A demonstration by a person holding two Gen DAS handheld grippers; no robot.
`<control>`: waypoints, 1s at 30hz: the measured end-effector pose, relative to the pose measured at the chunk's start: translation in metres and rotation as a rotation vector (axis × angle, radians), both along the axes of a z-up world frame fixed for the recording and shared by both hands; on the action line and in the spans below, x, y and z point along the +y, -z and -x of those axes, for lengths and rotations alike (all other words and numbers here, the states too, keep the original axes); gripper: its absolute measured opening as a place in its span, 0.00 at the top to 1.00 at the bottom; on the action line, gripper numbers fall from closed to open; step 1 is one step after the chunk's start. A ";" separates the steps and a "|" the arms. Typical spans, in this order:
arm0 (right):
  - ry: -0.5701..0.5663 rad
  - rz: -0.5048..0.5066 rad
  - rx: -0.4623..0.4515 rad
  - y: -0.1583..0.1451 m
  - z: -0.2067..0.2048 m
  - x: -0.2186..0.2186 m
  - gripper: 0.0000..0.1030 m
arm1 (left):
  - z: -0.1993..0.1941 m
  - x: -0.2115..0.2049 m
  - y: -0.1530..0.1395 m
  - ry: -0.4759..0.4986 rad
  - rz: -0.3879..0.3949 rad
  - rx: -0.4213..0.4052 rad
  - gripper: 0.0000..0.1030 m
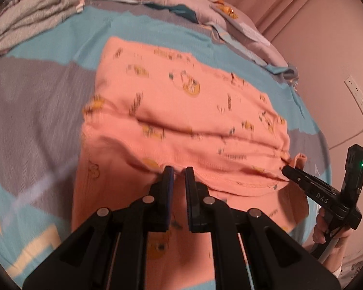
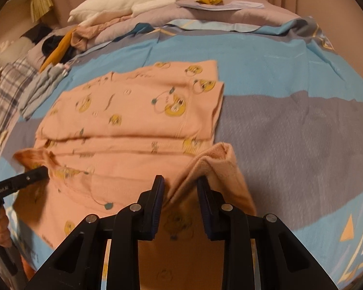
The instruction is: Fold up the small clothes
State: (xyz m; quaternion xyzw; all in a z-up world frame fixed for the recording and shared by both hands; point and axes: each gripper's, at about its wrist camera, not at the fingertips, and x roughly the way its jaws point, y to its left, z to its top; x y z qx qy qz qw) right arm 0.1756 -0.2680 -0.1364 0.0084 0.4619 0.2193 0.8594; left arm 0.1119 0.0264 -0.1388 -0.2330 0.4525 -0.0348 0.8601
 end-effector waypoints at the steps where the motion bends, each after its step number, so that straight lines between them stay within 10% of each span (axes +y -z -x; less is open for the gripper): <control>1: 0.007 -0.004 -0.008 -0.002 -0.002 -0.001 0.72 | -0.002 0.002 -0.003 -0.004 0.000 -0.009 0.93; 16: 0.112 -0.024 -0.068 -0.036 -0.008 -0.058 0.66 | 0.024 0.065 -0.026 -0.118 -0.057 -0.044 0.55; 26: 0.054 0.009 0.010 -0.005 -0.010 -0.040 0.57 | 0.012 0.064 0.001 -0.093 -0.054 0.010 0.56; 30: 0.068 -0.006 0.032 0.003 -0.016 -0.038 0.57 | 0.007 0.066 0.008 -0.092 -0.015 0.010 0.73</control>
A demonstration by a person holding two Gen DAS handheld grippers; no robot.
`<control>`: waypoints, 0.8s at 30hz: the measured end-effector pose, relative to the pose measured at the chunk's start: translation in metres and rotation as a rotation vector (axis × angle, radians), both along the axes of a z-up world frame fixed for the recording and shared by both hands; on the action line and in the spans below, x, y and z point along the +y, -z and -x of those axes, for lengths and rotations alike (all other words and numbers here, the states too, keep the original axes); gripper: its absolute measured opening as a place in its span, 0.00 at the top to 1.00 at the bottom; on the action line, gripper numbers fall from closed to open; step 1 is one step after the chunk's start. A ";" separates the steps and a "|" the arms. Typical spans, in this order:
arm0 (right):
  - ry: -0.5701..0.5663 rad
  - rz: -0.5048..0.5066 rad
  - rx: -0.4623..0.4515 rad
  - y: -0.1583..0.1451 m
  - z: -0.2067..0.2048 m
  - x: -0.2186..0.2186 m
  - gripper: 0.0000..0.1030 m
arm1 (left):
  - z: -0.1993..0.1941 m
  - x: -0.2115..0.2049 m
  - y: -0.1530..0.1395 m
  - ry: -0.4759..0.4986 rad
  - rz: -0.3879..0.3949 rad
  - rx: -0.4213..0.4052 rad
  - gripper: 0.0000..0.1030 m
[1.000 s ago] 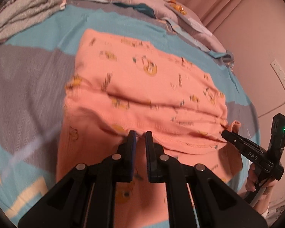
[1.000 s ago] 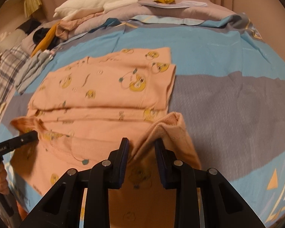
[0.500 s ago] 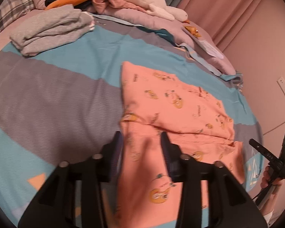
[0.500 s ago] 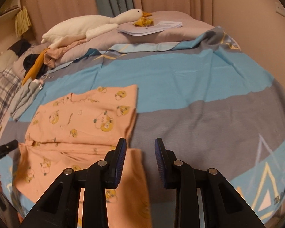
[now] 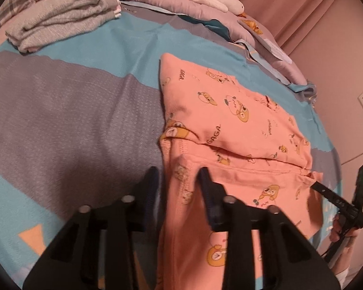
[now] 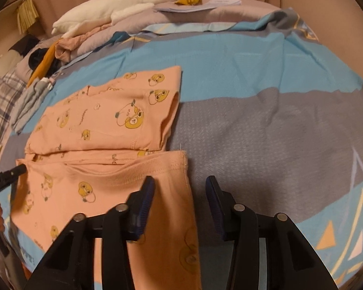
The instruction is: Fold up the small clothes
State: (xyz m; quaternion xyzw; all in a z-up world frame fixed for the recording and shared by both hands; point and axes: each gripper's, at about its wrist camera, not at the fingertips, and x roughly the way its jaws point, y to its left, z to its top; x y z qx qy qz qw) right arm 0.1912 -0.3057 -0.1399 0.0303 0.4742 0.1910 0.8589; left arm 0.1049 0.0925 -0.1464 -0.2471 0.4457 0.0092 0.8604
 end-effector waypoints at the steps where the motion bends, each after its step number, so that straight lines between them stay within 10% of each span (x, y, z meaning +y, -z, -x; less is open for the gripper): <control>1: 0.005 -0.005 0.001 0.001 0.000 0.000 0.60 | 0.000 0.000 0.000 0.001 0.010 -0.004 0.78; 8: -0.009 -0.012 -0.033 -0.008 0.009 0.002 0.92 | 0.009 -0.004 -0.013 -0.020 -0.004 -0.037 0.93; 24: -0.003 -0.085 -0.171 -0.060 0.035 -0.011 0.95 | 0.042 -0.008 -0.073 -0.032 0.043 -0.223 0.97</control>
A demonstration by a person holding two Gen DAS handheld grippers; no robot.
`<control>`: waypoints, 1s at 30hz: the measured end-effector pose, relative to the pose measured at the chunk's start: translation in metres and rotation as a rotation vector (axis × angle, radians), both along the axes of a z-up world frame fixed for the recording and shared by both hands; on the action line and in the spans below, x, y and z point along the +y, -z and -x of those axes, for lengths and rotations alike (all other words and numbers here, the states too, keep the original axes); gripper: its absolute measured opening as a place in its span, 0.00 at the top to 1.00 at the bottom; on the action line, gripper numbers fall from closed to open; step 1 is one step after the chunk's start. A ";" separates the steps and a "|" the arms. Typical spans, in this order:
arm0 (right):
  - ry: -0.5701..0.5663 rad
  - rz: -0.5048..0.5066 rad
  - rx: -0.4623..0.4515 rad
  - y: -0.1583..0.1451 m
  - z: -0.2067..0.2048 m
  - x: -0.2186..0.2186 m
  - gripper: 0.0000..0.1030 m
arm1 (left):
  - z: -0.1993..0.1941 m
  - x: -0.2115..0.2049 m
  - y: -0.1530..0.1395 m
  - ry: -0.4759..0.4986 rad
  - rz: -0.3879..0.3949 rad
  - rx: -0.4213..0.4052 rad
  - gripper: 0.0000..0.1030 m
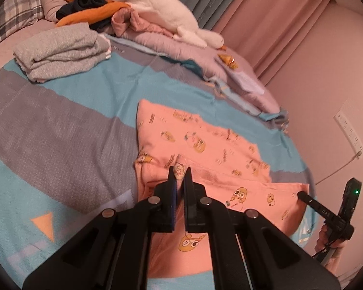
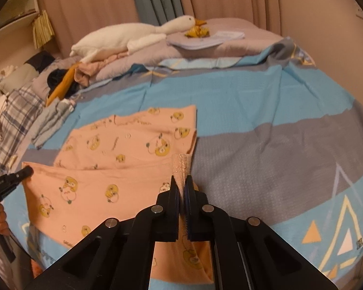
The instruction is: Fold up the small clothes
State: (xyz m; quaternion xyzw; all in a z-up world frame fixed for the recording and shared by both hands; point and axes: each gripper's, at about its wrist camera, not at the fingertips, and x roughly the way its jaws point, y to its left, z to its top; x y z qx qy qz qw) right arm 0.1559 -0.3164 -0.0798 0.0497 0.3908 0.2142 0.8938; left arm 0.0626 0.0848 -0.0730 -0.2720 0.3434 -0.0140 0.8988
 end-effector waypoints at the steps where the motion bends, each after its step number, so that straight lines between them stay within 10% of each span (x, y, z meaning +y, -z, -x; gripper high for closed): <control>1: 0.001 -0.013 -0.009 -0.005 0.000 -0.002 0.95 | 0.001 0.001 -0.004 -0.002 0.006 -0.013 0.97; 30: -0.012 -0.055 -0.182 -0.071 -0.041 0.020 0.96 | -0.036 0.023 -0.071 -0.048 -0.006 -0.158 0.97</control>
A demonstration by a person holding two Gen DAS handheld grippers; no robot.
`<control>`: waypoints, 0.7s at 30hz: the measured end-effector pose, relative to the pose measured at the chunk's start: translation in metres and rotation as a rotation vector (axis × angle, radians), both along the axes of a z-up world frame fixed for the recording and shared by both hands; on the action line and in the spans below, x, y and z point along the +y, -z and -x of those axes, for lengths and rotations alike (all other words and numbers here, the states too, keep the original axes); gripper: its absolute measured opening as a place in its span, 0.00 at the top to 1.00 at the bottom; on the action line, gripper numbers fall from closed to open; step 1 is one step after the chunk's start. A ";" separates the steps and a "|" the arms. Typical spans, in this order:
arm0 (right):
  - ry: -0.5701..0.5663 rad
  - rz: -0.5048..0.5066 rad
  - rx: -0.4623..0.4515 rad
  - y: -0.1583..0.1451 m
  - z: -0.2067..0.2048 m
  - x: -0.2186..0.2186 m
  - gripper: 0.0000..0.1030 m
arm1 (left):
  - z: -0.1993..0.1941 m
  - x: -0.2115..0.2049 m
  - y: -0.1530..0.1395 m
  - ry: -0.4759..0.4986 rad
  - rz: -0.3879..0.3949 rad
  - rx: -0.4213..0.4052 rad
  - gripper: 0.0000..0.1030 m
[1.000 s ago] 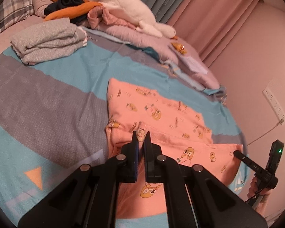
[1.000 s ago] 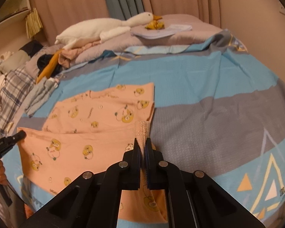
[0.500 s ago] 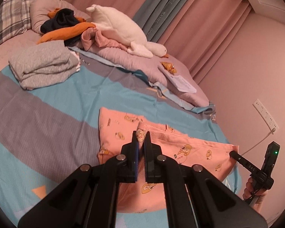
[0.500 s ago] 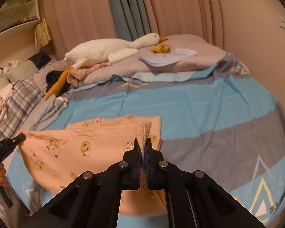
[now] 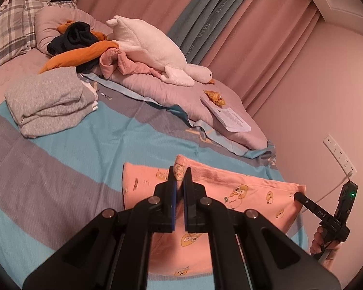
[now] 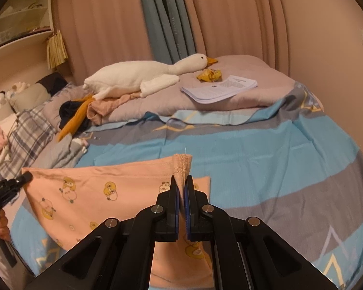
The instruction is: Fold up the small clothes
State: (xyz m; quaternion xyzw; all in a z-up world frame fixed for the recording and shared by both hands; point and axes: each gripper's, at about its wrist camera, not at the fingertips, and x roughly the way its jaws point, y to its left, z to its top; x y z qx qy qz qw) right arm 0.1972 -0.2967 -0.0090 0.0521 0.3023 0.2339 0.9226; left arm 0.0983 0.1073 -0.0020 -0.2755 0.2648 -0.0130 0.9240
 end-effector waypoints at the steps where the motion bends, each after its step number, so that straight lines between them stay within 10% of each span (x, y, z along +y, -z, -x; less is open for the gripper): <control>1: 0.000 0.001 -0.004 -0.002 -0.004 0.002 0.95 | -0.004 0.001 -0.001 0.000 0.001 -0.001 0.97; 21: 0.045 0.068 0.216 0.062 -0.127 0.048 0.96 | -0.131 0.029 0.068 -0.021 -0.070 0.221 0.96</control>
